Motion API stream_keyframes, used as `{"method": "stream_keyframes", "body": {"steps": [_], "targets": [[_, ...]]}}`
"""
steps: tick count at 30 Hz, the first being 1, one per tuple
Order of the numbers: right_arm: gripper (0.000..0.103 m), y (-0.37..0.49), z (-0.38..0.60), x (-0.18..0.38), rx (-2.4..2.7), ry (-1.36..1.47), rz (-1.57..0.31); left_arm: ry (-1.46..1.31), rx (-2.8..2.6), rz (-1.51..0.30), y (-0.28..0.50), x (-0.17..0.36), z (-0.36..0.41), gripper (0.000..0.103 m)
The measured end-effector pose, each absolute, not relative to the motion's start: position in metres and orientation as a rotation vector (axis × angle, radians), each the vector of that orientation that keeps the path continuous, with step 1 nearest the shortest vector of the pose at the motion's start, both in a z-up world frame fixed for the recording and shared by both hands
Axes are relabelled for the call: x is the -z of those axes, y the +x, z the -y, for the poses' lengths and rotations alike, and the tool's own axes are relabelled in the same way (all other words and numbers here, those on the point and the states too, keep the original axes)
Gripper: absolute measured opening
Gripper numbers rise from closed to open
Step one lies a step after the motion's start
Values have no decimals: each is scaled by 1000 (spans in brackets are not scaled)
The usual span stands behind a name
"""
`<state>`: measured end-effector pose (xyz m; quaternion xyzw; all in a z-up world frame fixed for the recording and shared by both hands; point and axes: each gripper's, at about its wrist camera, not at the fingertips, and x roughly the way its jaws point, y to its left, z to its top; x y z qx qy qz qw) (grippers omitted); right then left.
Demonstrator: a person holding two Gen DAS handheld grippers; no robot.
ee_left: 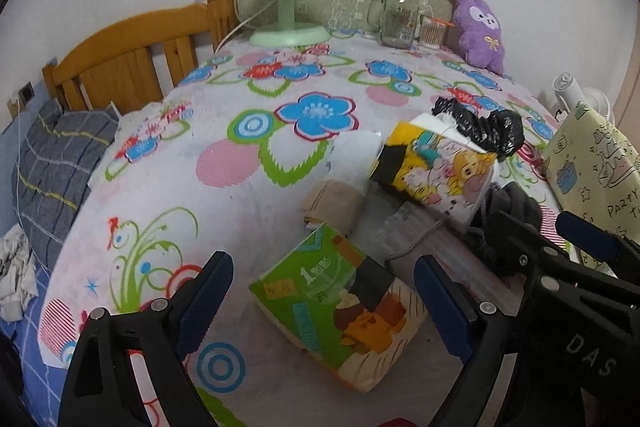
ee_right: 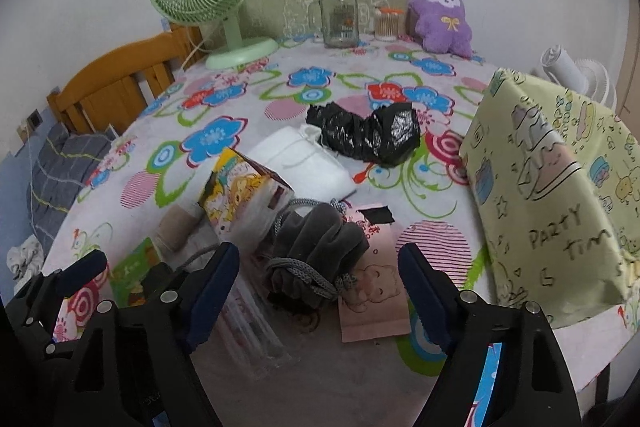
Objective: Organize soft objects
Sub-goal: 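Close the right tool on the grey glove while the left grips the green tissue pack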
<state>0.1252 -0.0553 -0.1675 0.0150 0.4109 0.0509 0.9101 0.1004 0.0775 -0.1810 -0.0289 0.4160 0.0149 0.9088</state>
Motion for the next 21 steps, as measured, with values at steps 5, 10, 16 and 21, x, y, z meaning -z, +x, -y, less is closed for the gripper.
{"method": "stream_keyframes", "body": {"steps": [5, 10, 16, 21], "targets": [[80, 133, 53, 177, -96, 33, -874, -75, -19, -867, 103, 186, -78, 90], [69, 137, 49, 181, -100, 26, -889, -76, 3, -869, 105, 188, -76, 84], [53, 137, 47, 181, -104, 10, -878, -67, -1, -867, 105, 188, -78, 74], [49, 136, 46, 181, -110, 5, -877, -47, 10, -867, 105, 186, -75, 70]]}}
